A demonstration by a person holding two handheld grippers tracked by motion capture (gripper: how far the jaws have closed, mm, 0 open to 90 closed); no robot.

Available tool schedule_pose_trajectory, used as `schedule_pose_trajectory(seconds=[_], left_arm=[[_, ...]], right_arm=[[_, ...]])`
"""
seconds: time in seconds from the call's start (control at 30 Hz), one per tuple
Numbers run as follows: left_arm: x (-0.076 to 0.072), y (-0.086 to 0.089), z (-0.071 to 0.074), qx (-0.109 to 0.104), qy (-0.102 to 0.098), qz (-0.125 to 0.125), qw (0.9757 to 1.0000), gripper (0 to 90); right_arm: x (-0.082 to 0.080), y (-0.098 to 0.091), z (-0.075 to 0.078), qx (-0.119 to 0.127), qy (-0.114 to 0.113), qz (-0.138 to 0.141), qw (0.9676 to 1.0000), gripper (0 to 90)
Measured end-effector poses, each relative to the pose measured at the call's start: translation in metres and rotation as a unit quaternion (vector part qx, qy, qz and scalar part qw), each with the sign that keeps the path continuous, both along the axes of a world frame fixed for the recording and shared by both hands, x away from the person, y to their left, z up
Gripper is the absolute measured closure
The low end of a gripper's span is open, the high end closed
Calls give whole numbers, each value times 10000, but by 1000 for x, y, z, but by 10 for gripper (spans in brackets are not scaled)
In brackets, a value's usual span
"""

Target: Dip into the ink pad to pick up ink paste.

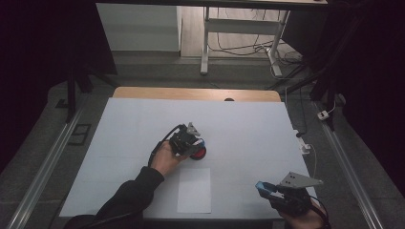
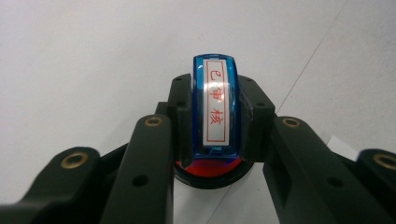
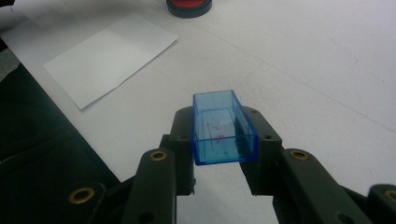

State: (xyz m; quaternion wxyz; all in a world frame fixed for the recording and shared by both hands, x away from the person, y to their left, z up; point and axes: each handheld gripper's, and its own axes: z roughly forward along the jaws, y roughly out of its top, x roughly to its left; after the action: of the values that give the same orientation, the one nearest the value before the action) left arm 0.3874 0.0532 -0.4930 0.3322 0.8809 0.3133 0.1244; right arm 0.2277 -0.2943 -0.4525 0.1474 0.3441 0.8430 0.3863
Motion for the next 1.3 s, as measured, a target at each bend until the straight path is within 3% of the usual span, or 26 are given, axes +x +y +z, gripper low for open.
schedule_pose_trajectory(seconds=[0.33, 0.5, 0.6, 0.7, 0.93, 1.3], left_arm=[[8, 12, -4, -496, 302, 40, 9983, 708], [6, 11, -4, -429, 166, 7, 9989, 705], [5, 8, -2, -287, 73, -59, 9995, 703], [6, 7, 2, -230, 116, -25, 9997, 702], [6, 21, 21, -657, 115, 67, 9978, 702], [5, 20, 11, -520, 237, -16, 9984, 702]], right_arm=[[0, 1, 0, -26, 9, 16, 10000, 683], [0, 1, 0, -19, 15, 12, 10000, 683], [0, 0, 0, -12, 19, 24, 10000, 683], [0, 0, 0, -8, 20, 23, 10000, 683], [0, 0, 0, -7, 24, 10, 10000, 682], [0, 0, 0, 5, 33, -10, 10000, 682]])
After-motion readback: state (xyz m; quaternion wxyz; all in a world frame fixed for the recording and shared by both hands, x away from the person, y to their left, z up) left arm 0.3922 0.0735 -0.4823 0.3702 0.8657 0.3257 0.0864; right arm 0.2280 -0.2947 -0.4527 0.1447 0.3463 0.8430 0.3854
